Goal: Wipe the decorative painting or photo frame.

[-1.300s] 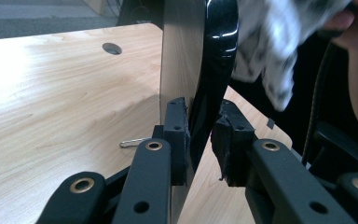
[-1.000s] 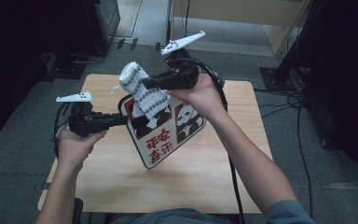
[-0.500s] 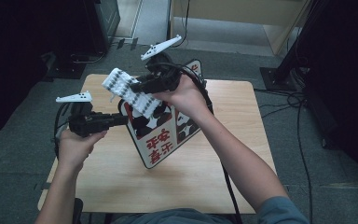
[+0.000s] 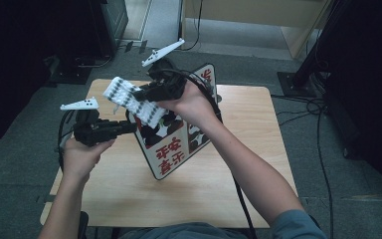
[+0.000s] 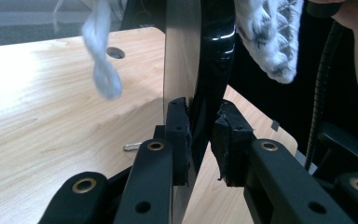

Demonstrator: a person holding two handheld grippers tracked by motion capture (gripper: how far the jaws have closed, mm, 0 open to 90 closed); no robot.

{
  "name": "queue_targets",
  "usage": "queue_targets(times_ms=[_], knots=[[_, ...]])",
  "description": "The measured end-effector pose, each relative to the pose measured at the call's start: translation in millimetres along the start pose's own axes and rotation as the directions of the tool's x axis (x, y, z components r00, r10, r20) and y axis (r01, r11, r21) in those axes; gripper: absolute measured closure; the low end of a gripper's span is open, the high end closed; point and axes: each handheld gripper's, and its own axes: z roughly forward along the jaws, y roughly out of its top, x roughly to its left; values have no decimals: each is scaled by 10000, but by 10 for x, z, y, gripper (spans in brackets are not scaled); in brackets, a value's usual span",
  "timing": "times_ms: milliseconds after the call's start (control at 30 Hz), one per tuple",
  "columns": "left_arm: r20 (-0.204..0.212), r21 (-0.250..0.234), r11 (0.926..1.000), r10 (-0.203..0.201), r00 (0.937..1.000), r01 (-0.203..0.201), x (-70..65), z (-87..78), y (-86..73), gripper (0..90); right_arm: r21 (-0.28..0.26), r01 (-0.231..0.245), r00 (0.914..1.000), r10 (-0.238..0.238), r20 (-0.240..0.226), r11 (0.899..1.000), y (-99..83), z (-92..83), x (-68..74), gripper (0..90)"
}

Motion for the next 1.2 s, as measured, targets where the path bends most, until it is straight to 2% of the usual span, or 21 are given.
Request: queue_targets(times_ms=[433,1200], knots=[[-49,10,10000,64,10000,-64,-7,-1,1,777,110,145,9998,-143,-145,9998,14,48,42,759],[60,79,10000,60,10000,-61,13,-15,-9,777,-222,-261,9996,259,-76,9994,-94,-61,-231,754]])
